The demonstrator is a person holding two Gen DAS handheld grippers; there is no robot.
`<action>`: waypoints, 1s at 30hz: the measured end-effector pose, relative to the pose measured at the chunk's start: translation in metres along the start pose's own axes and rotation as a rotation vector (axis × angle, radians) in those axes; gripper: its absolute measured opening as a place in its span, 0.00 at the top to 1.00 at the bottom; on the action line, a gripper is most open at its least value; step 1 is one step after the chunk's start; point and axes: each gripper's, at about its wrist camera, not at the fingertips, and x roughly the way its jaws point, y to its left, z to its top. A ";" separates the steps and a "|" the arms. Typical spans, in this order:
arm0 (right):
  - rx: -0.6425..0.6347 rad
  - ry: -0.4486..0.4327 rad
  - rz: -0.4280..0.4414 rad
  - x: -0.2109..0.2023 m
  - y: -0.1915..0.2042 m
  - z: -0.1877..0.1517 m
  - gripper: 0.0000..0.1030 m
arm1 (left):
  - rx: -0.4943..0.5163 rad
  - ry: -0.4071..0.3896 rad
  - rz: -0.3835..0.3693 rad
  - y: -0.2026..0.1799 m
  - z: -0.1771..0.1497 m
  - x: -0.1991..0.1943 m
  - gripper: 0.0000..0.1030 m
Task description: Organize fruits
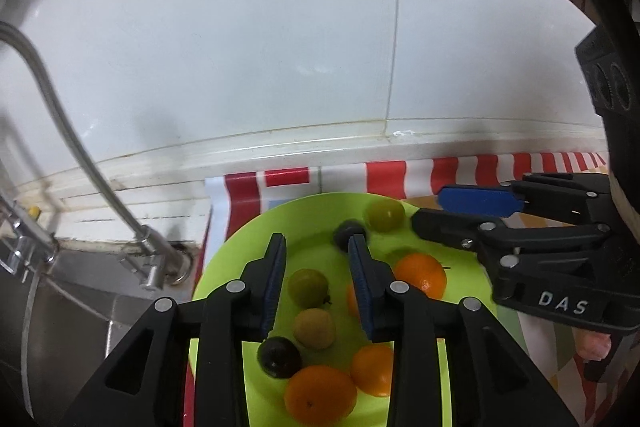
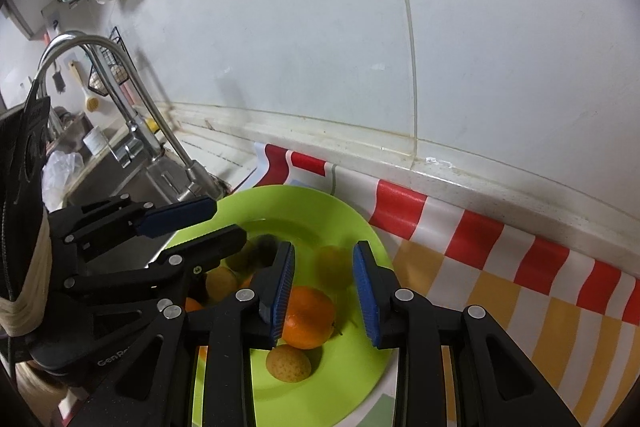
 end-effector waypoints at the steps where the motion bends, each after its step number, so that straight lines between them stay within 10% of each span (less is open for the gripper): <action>1: 0.004 -0.004 -0.003 -0.002 0.000 -0.001 0.69 | -0.005 -0.002 0.000 0.001 -0.001 -0.003 0.69; 14: -0.002 -0.139 -0.108 -0.079 0.012 -0.020 0.69 | -0.074 -0.120 0.042 -0.016 -0.016 -0.080 0.58; 30: 0.096 -0.308 -0.326 -0.211 0.025 -0.078 0.27 | -0.078 -0.293 0.086 -0.066 -0.046 -0.176 0.08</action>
